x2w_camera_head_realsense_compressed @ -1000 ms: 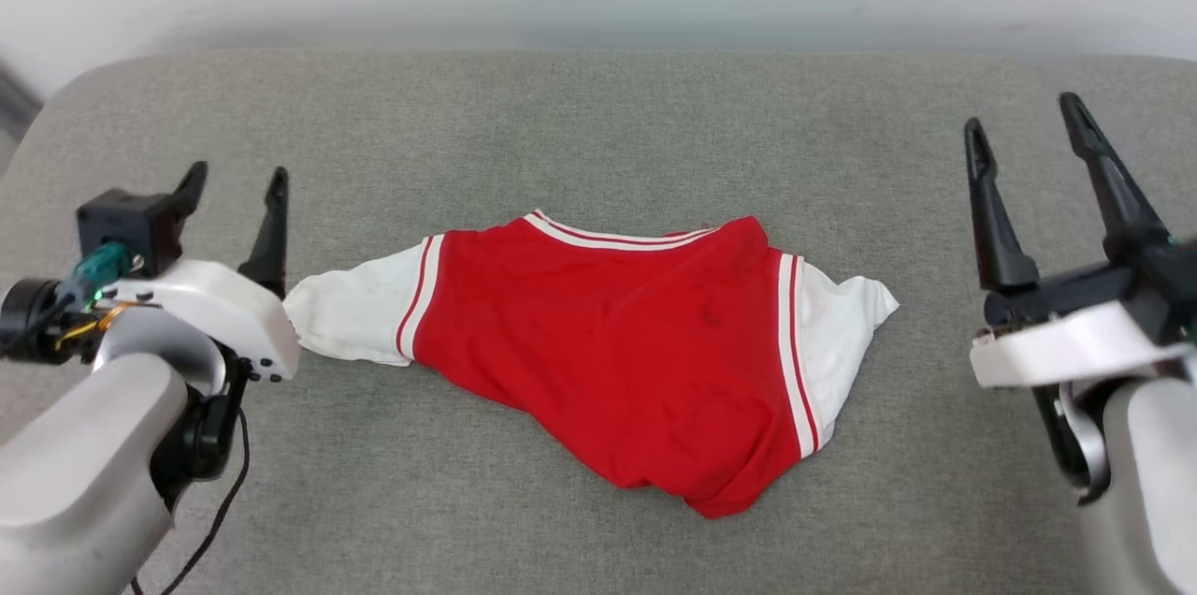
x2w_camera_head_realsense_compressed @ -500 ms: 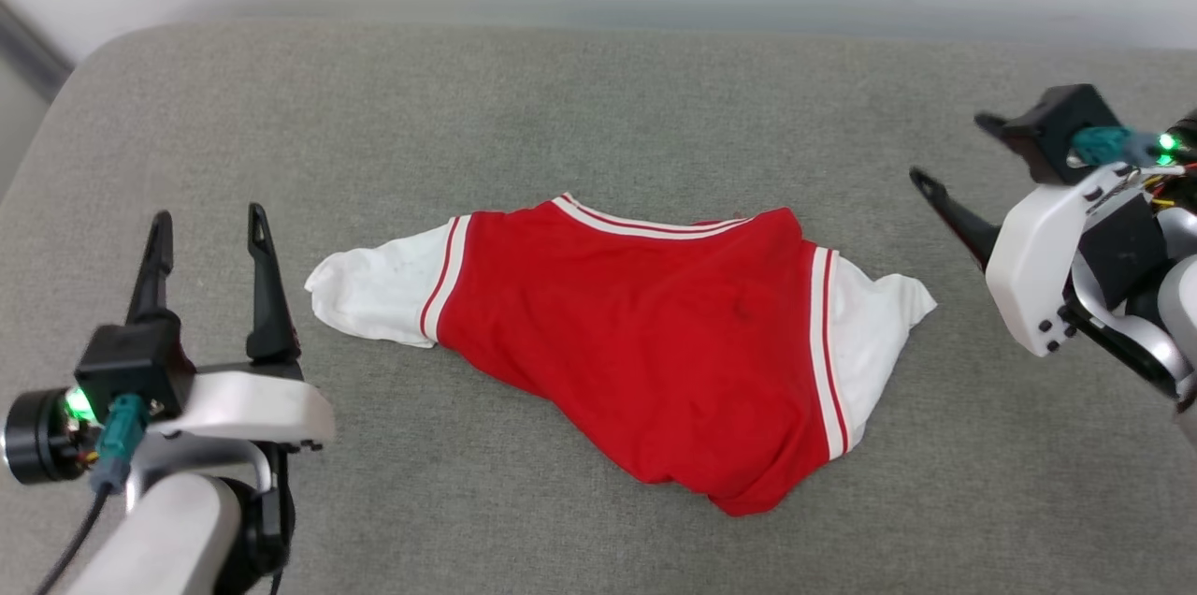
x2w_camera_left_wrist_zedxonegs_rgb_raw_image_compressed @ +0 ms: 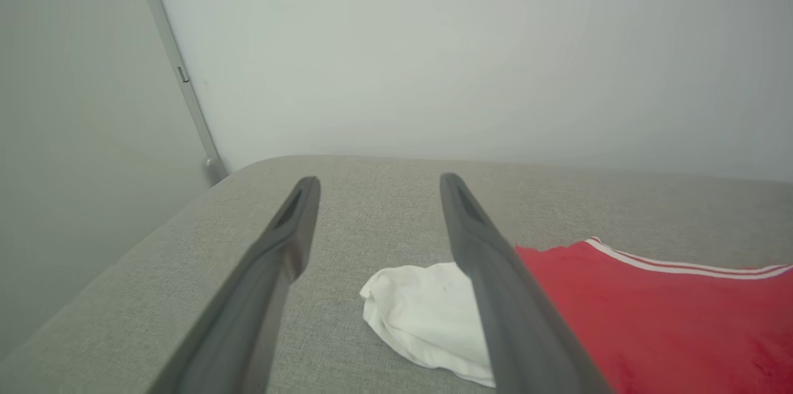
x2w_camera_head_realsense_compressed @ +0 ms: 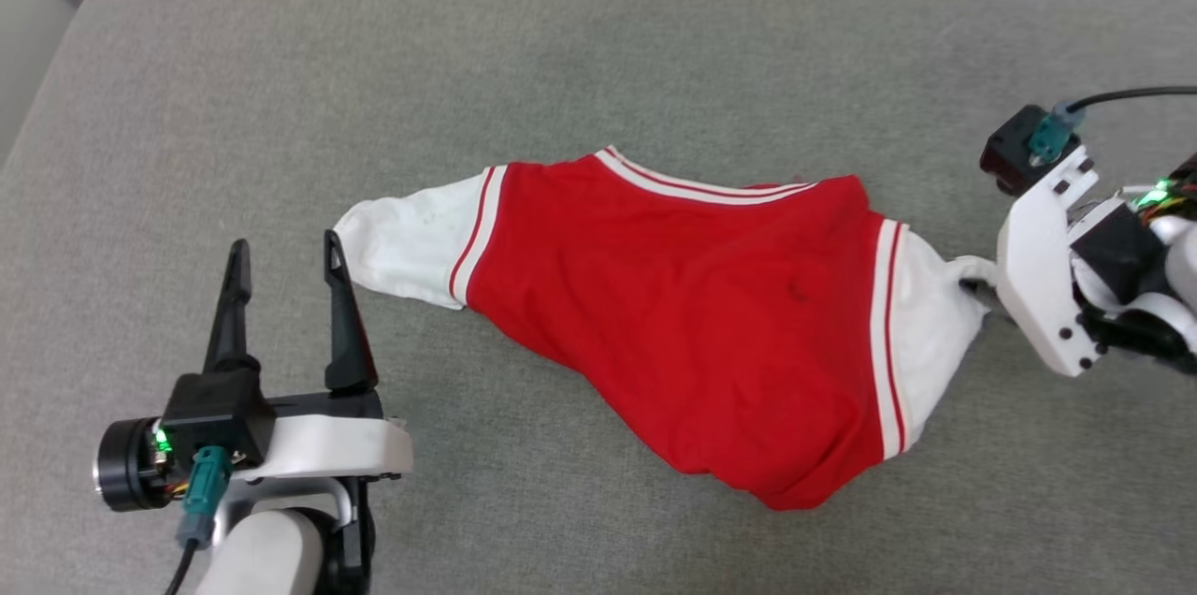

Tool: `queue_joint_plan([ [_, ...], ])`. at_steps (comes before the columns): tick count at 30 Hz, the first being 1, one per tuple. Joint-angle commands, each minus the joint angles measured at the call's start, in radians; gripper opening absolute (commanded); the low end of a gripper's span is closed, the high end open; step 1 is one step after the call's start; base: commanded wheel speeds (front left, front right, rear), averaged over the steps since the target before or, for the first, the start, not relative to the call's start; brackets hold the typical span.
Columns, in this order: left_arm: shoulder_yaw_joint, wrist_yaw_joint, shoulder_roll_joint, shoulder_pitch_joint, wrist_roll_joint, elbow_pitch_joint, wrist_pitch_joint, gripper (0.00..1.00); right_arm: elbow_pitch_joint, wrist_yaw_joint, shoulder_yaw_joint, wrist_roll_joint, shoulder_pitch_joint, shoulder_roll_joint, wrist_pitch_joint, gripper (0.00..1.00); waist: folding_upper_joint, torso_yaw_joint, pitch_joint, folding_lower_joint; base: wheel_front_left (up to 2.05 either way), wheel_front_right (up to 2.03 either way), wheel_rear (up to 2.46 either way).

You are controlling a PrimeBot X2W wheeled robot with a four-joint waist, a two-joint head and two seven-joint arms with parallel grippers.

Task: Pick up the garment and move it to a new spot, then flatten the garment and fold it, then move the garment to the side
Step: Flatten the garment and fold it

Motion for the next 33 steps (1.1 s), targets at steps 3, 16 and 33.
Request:
queue_joint_plan([
  [3,0.021,-0.037,-0.052,-0.016,0.040,0.012,-0.002,1.00,0.059,-0.001,0.050,0.020,0.003,0.031,-0.011,1.00,0.0000,0.034,0.046,0.0000,0.00,0.00,0.00],
  [16,0.143,-0.143,-0.158,0.022,0.135,0.052,-0.002,1.00,0.024,-0.001,0.102,0.109,-0.060,-0.039,-0.193,0.00,0.0000,-0.006,0.007,0.0000,0.00,0.00,0.00],
  [33,0.207,-0.228,-0.204,0.013,0.202,0.073,-0.003,1.00,0.221,-0.001,0.068,0.225,0.096,-0.103,-0.176,0.00,0.0000,-0.037,0.034,0.0000,0.00,0.00,0.00],
])
